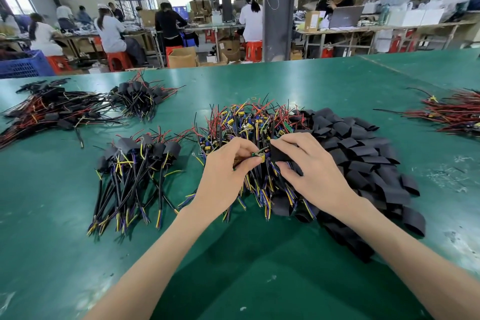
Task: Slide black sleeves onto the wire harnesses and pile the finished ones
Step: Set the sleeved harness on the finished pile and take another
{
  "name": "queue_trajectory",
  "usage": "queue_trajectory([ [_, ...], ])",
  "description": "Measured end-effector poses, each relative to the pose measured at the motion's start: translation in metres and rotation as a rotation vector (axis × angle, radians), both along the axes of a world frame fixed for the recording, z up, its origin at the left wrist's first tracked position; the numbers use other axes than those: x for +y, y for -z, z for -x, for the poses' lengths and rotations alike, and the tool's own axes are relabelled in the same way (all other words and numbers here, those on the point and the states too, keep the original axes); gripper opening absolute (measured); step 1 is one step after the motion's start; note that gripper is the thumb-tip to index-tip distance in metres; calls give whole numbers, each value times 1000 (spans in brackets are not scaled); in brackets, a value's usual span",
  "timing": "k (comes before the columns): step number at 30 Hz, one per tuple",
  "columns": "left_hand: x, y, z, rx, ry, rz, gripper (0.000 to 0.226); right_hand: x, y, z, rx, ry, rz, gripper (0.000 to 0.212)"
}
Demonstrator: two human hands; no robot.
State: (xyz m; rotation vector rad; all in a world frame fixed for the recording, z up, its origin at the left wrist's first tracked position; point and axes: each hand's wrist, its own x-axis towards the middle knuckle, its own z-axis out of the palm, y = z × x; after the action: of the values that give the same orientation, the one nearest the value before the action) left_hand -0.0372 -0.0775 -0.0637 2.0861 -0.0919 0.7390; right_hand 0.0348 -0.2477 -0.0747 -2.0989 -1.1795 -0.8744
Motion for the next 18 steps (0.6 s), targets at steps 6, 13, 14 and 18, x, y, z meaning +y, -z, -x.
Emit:
queue_trajectory([
  [6,4,-7,1,63,58,73,28,-1,-3,1,-3,-71,7,39],
  [13,7,-8,3,114,56,-49,19,-5,-4,0,205,-210,41,41],
  [14,6,-7,3,111,60,-43,17,-5,-4,0,208,-213,41,40],
  [18,3,-8,4,75,7,-6,17,-5,-3,0,153,-209,39,39],
])
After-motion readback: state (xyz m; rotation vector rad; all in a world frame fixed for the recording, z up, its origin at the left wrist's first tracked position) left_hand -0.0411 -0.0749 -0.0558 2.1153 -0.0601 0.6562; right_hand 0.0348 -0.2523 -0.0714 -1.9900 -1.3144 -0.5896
